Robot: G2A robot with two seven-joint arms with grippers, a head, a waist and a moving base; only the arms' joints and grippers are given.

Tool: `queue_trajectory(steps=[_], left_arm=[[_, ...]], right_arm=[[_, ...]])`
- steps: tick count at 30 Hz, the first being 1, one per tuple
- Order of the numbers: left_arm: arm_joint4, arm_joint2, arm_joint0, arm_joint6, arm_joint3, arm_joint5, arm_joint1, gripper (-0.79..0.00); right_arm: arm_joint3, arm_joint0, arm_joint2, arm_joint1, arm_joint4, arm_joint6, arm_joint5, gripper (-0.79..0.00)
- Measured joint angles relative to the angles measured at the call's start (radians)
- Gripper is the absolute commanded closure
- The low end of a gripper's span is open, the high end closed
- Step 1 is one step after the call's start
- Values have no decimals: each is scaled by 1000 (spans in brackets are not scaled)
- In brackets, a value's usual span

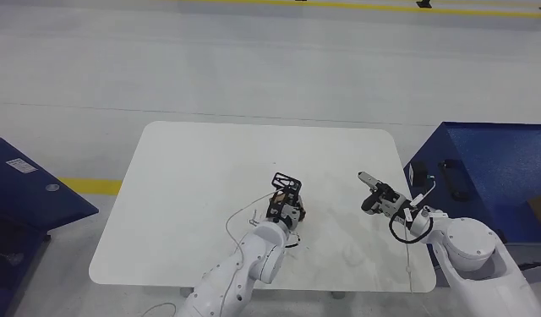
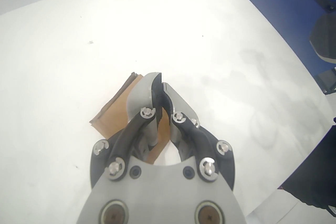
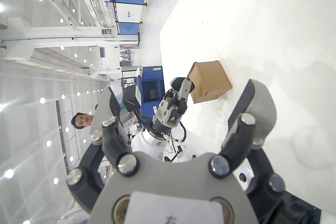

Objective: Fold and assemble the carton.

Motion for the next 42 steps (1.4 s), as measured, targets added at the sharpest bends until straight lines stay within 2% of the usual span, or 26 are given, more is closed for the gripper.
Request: queue_trajectory(steps=[3,5,8,13,14,15,16,18,19,25,27,31,33,36,42], left_arm=[[-18,-8,-10,-21,28,-15,-4,0],[-32,-11,-6,4,15,-28,-6,0],[0,-27,41,109,-58,-24,1,0],[121,-92,187,267,-247,-69,39,0],[149,-105,215,283,-277,-88,47,-142],[186,-122,250,290,-312,-112,58,-785],[207,-132,272,289,-333,-125,63,-1],[217,-137,284,286,-343,-130,66,-17],[216,-136,282,286,-340,-129,65,-55],[214,-135,280,286,-338,-128,65,-446],[214,-135,280,286,-338,-128,65,-552],[214,-135,280,286,-338,-128,65,-707],[214,-135,280,286,-338,-128,65,-754],[214,-135,280,286,-338,-128,65,-784],[214,-135,280,286,-338,-128,65,-784]], right_arm=[[0,0,0,0,0,0,0,-785],[0,0,0,0,0,0,0,-785],[0,0,0,0,0,0,0,-785],[0,0,0,0,0,0,0,-785],[0,0,0,0,0,0,0,-785],[0,0,0,0,0,0,0,-785],[0,0,0,0,0,0,0,-784],[0,0,0,0,0,0,0,-785],[0,0,0,0,0,0,0,-784],[0,0,0,0,0,0,0,-784],[0,0,0,0,0,0,0,-785],[0,0,0,0,0,0,0,-785],[0,0,0,0,0,0,0,-784],[0,0,0,0,0,0,0,-784],[0,0,0,0,0,0,0,-785]])
